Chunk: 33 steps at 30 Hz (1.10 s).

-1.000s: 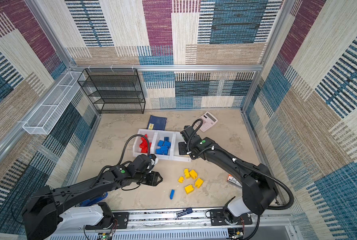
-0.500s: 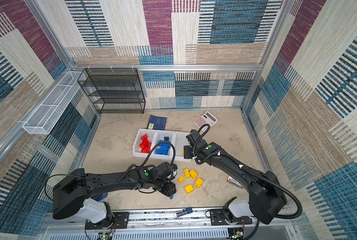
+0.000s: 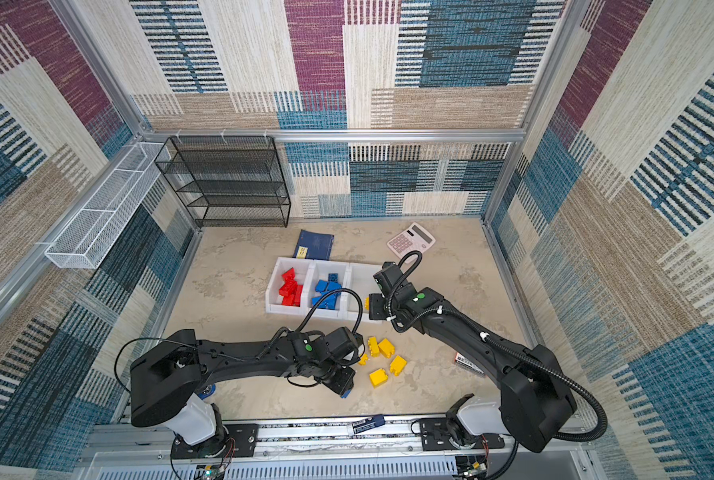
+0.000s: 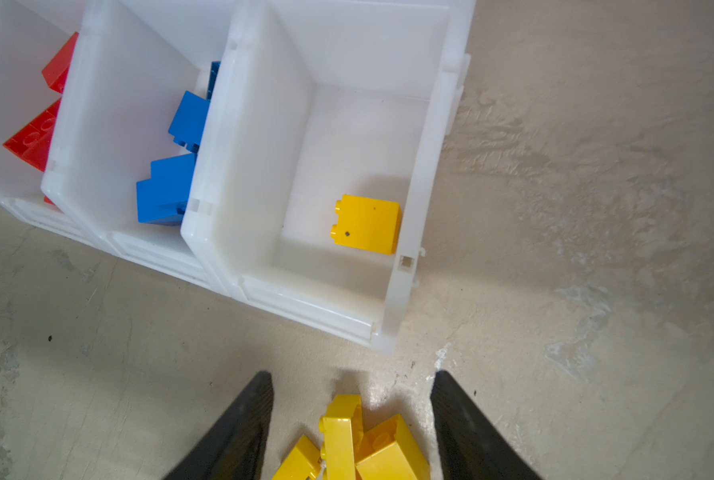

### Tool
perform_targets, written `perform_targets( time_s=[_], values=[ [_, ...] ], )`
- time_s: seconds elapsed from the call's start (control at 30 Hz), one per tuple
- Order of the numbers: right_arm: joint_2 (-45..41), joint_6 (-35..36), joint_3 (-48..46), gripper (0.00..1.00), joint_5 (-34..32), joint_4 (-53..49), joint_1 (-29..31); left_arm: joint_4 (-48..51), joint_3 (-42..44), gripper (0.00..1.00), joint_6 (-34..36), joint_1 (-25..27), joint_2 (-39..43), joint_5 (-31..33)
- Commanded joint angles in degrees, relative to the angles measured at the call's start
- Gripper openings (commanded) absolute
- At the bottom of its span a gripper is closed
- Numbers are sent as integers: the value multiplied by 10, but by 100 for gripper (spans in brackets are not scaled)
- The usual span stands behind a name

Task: Sort the legos into containers by color
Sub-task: 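Grasp a blue brick near the robot with the left gripper while the right withdraws, then carry the blue brick into the middle compartment and open the left gripper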

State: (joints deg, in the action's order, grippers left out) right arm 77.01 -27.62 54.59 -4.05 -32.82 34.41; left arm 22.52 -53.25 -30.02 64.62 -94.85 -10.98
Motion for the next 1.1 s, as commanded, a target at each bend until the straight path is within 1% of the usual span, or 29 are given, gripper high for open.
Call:
perform_targets(
  time_s=[0.0,0.1,0.17,0.23,0.3,0.4,0.5,0.6,0.77,0.9,1.07],
  values=[
    [-2,-5,-2,63,0,12,0,14,-3,15,12,0,-1,-1],
    [-3,-4,-2,63,1,11,-1,23,-5,13,17,-7,12,12],
    [-4,-3,-2,63,0,11,-1,31,-9,13,23,-27,30,13],
    [-8,-3,-1,63,-2,9,-1,40,-13,12,30,-62,52,13],
    [-9,-2,1,63,-3,7,-2,48,-22,12,46,-112,78,14],
    [-14,-2,0,63,-3,6,-2,53,-51,13,73,-191,100,32],
    [-18,-4,-2,63,0,6,-2,57,-99,14,105,-260,92,55],
    [-23,-7,-8,63,9,9,-3,70,-160,14,127,-308,52,69],
    [-41,-14,-20,63,10,3,-3,80,-256,14,150,-348,-30,79],
    [-55,-21,-29,63,10,-2,-3,101,-319,15,162,-354,-96,97],
    [-64,-24,-36,62,12,-8,-3,104,-348,20,162,-358,-138,110]
  ],
)
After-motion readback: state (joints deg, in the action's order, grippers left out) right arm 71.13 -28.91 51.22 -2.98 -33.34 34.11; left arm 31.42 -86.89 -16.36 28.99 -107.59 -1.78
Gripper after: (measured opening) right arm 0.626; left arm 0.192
